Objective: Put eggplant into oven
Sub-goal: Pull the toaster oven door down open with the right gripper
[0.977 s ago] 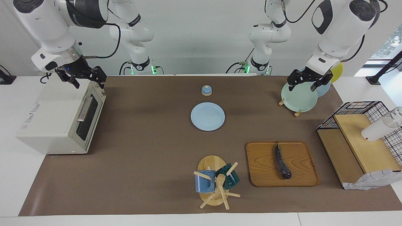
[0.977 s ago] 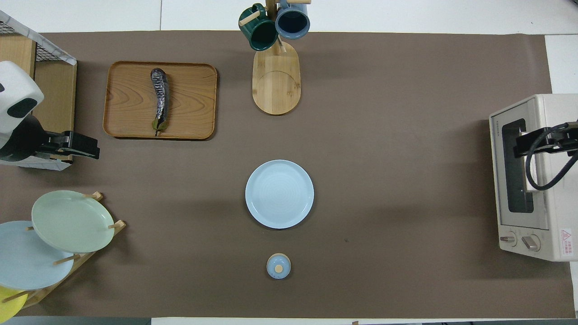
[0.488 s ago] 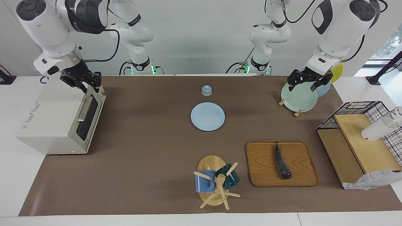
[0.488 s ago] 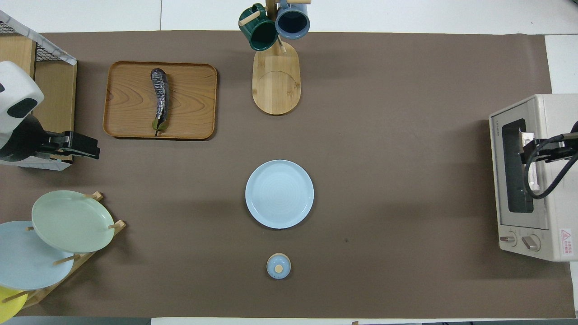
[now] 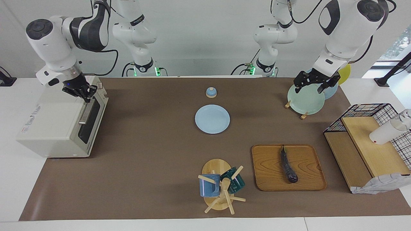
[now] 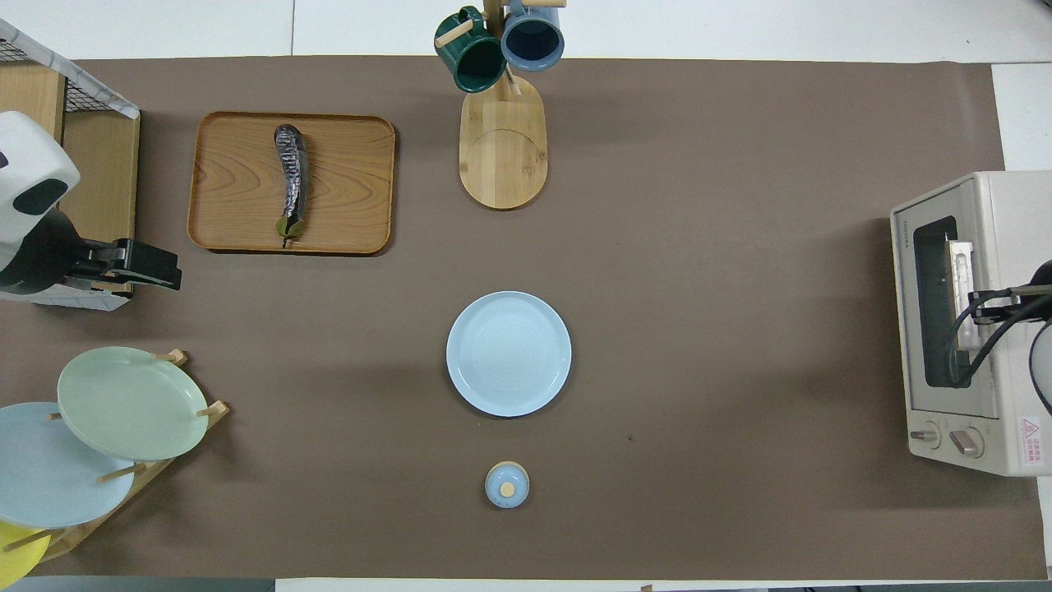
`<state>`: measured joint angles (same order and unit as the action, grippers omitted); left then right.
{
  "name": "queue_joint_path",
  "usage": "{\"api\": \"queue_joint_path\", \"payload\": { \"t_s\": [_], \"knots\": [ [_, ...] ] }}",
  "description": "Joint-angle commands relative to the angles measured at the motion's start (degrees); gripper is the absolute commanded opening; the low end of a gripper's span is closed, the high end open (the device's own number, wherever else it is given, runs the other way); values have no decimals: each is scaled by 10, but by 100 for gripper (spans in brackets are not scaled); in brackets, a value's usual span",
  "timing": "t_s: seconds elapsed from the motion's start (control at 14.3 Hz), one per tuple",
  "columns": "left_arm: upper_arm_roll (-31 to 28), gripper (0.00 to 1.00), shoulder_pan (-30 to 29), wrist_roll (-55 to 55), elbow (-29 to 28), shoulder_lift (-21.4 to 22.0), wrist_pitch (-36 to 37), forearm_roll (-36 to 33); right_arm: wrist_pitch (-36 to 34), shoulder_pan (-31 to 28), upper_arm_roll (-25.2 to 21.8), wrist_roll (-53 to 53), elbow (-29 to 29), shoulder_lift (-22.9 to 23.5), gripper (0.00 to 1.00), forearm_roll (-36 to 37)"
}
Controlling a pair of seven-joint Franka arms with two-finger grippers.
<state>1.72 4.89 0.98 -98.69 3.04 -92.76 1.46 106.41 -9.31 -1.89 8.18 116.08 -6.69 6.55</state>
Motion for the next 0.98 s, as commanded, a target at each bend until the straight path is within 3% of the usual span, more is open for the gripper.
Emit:
{"api": "queue_joint_path", "payload": {
  "t_s": [0.0, 0.49, 0.91],
  "knots": [
    [2, 100, -5, -9, -4, 9, 4, -8, 25, -17, 6, 9, 25, -7, 0, 7],
    [2, 100, -5, -9, -4, 9, 4, -8, 51, -9, 7, -7, 56, 3, 0, -2],
    [5, 100, 5, -2, -14, 11, -26, -8, 90, 43, 7, -66, 70, 30, 0, -23]
  ]
}}
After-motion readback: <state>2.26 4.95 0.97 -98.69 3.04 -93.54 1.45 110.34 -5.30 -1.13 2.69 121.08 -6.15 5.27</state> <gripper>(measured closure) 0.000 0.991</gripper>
